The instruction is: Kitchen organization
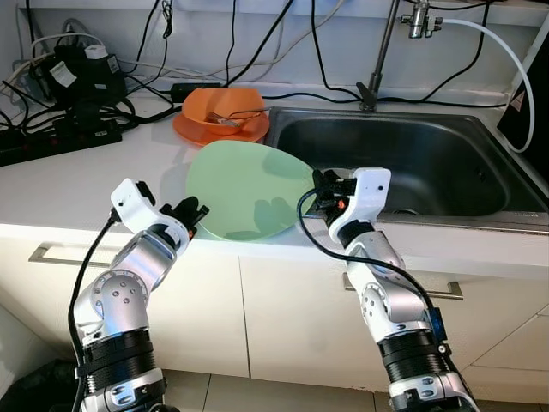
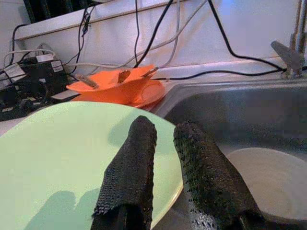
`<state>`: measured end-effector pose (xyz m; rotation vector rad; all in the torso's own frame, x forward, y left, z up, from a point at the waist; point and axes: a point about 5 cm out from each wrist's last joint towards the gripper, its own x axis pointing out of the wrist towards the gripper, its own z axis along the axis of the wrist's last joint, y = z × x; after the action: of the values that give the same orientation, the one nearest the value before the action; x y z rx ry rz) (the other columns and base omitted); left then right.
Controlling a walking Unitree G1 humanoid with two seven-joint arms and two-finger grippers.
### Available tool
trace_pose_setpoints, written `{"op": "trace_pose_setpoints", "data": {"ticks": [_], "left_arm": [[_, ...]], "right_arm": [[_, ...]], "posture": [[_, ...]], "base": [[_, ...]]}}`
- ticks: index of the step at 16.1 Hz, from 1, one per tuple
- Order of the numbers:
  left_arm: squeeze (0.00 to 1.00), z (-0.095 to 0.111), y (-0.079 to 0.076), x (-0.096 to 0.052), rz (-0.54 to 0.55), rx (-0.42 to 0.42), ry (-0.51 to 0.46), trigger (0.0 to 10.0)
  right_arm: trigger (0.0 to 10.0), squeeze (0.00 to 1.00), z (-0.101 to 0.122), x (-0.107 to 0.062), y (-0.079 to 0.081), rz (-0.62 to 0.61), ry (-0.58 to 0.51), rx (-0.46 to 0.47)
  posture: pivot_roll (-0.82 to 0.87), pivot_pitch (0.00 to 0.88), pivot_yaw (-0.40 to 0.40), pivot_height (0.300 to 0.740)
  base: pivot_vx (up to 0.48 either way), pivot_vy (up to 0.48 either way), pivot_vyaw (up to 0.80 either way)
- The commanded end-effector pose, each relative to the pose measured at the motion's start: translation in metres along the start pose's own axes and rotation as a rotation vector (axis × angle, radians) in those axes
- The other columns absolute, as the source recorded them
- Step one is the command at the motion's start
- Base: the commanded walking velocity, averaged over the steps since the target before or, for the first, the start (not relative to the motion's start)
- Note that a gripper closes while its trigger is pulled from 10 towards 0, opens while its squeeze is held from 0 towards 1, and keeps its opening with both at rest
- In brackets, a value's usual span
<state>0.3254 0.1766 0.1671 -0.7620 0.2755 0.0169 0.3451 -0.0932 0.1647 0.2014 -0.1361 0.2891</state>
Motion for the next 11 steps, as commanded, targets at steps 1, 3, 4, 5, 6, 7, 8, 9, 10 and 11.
{"op": "trace_pose_setpoints", "data": {"ticks": [1, 3, 4, 5, 6, 7, 8, 9, 10, 11], "left_arm": [[0.0, -0.002, -0.004, 0.0, -0.013, 0.016, 0.002, 10.0], [0.0, -0.002, -0.006, 0.0, -0.036, -0.006, -0.02, 10.0], [0.0, -0.001, -0.007, 0.001, -0.049, -0.018, -0.036, 10.0], [0.0, 0.0, -0.008, 0.001, -0.053, -0.022, -0.041, 10.0], [0.0, 0.0, -0.011, 0.001, -0.071, -0.037, -0.056, 10.0], [0.0, 0.001, -0.016, 0.002, -0.093, -0.051, -0.073, 10.0], [0.0, 0.001, -0.018, 0.001, -0.102, -0.056, -0.08, 10.0], [0.0, 0.001, -0.02, 0.001, -0.115, -0.061, -0.086, 10.0], [0.0, -0.001, -0.022, 0.002, -0.123, -0.062, -0.085, 10.0], [0.0, -0.001, -0.023, 0.002, -0.127, -0.063, -0.084, 10.0]], "right_arm": [[10.0, 0.0, 0.007, 0.004, -0.002, -0.006, -0.009, -0.008], [10.0, 0.0, 0.012, 0.005, -0.009, -0.031, -0.028, -0.011], [10.0, 0.0, 0.014, 0.005, -0.012, -0.041, -0.033, -0.006], [10.0, 0.0, 0.014, 0.005, -0.013, -0.044, -0.035, -0.003], [10.0, 0.0, 0.015, 0.005, -0.014, -0.046, -0.038, 0.0], [10.0, 0.0, 0.016, 0.005, -0.014, -0.048, -0.04, -0.001], [10.0, 0.0, 0.016, 0.005, -0.015, -0.05, -0.041, -0.001], [10.0, 0.0, 0.016, 0.005, -0.015, -0.053, -0.042, 0.0], [10.0, 0.0, 0.016, 0.005, -0.016, -0.055, -0.043, 0.001], [10.0, 0.0, 0.016, 0.005, -0.016, -0.055, -0.043, 0.001]], "posture": [[0.03, 0.0, 0.006, 0.74], [0.03, 0.0, 0.007, 0.74], [0.02, 0.0, 0.008, 0.74], [0.02, 0.0, 0.008, 0.74], [0.02, 0.0, 0.008, 0.74], [0.02, 0.0, 0.008, 0.74], [0.02, 0.0, 0.007, 0.74], [0.02, 0.0, 0.007, 0.74], [0.02, 0.0, 0.008, 0.74], [0.02, 0.0, 0.008, 0.74]], "base": [[0.0, 0.0, 0.0], [0.0, 0.0, 0.0], [0.0, 0.0, 0.0], [0.0, 0.0, 0.0], [0.0, 0.0, 0.0], [0.0, 0.0, 0.0], [0.0, 0.0, 0.0], [0.0, 0.0, 0.0], [0.0, 0.0, 0.0], [0.0, 0.0, 0.0]]}}
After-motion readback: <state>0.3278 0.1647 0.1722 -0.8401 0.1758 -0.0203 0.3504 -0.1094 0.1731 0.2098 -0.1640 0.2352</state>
